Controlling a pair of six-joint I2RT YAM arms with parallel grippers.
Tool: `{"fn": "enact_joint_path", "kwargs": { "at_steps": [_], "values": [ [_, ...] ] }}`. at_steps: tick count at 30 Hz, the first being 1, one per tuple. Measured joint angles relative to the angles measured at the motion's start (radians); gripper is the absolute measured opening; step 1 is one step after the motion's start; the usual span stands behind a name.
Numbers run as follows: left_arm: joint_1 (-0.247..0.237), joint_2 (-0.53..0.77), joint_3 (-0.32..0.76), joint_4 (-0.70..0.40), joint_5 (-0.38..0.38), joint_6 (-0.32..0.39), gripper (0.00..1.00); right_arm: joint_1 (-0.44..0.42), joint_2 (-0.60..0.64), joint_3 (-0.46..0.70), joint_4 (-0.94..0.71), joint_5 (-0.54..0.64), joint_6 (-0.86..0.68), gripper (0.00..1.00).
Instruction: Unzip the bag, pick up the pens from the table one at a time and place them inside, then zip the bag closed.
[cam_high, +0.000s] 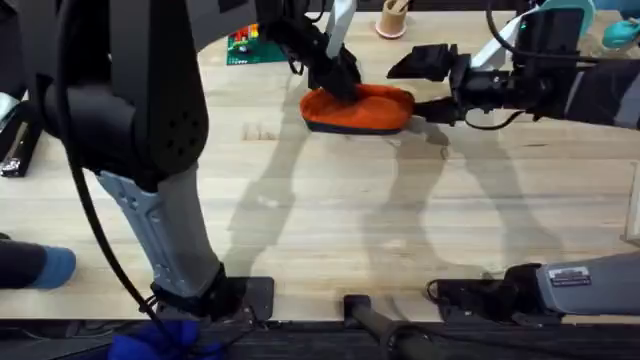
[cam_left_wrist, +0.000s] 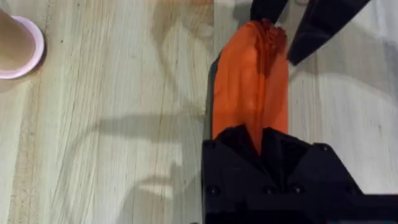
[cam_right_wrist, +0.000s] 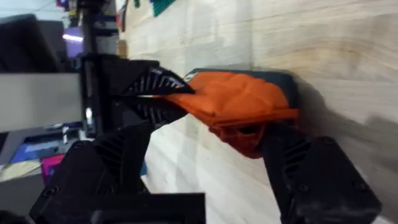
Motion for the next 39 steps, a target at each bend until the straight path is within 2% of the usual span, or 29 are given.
{"fn": "enact_joint_path", "kwargs": {
  "at_steps": [13,34,39],
  "values": [
    [0.000,0.000,0.000,-0.001,0.000,0.000,0.042,-0.044,-0.011,0.000,-0.015,-0.123,-0.027,0.996],
    [0.000,0.000,0.000,0.000,0.000,0.000,0.042,-0.068,-0.222,-0.001,-0.167,-0.189,-0.144,0.996],
    [0.000,0.000,0.000,0.000,0.000,0.000,0.042,-0.068,-0.296,-0.001,-0.278,-0.215,-0.165,0.996]
  ]
}}
